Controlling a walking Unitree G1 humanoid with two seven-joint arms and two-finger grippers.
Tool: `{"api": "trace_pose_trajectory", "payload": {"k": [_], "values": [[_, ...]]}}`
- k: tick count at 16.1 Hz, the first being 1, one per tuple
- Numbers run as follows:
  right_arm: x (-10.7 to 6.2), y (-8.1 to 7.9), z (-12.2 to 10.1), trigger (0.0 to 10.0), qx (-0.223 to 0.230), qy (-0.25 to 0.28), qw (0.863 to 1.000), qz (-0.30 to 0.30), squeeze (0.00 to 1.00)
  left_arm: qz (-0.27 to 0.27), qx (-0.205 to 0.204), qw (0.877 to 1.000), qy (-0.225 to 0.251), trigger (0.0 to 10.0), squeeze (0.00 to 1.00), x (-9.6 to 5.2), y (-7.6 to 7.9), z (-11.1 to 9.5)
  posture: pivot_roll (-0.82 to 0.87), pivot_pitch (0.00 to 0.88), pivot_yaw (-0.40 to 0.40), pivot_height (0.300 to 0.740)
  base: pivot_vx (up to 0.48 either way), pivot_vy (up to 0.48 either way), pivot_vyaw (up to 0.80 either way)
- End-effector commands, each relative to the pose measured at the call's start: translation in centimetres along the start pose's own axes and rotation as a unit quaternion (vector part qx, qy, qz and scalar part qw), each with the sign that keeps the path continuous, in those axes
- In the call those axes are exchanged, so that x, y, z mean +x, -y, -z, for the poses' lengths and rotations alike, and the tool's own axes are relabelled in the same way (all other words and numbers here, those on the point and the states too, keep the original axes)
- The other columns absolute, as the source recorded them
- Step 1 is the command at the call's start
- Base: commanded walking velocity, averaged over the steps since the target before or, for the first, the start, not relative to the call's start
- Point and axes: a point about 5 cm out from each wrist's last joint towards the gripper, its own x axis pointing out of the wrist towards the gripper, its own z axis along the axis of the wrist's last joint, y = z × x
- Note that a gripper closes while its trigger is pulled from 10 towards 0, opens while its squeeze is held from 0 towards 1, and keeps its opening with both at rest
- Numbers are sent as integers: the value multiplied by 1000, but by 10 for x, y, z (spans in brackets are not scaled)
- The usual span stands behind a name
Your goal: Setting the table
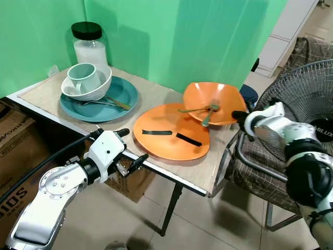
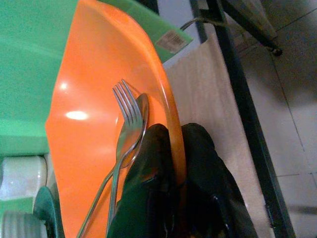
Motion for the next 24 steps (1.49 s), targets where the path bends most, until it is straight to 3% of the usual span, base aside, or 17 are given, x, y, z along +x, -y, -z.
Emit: {"api": "trace_pose_trajectory", "payload": {"k": [1, 6, 10, 16, 19, 20, 24], "values": [[-6, -3, -14, 0, -1, 22, 1000, -16, 0, 14, 1, 1000, 11, 10000, 0, 3, 4, -5, 113, 0, -119, 740, 0, 0, 0], [-13, 18, -24, 0, 2, 28, 1000, 4, 0, 23, 1, 1000, 15, 10000, 0, 4, 3, -6, 103, 0, -101, 740, 0, 0, 0], [-7, 25, -3, 0, -9, -19, 1000, 11, 0, 26, 1, 1000, 14, 10000, 0, 4, 3, -6, 107, 0, -105, 740, 0, 0, 0], [4, 11, 24, 0, -22, -59, 998, -5, 0, 23, 3, 1000, 11, 10000, 0, 2, 2, -5, 111, 0, -112, 740, 0, 0, 0], [10, 8, 33, 0, -37, -50, 998, -1, 0, 15, 7, 1000, 8, 10000, 0, 1, 1, -4, 116, 0, -118, 740, 0, 0, 0], [11, 7, 35, 10000, -51, -45, 998, 1, 0, 13, 7, 1000, 7, 10000, 0, 0, 0, -3, 116, 0, -118, 740, 0, 0, 0], [17, 2, 44, 10000, -38, -31, 999, -8, 0, 9, 9, 1000, 7, 10000, 0, 1, -2, -4, 115, 0, -117, 740, 0, 0, 0]]}}
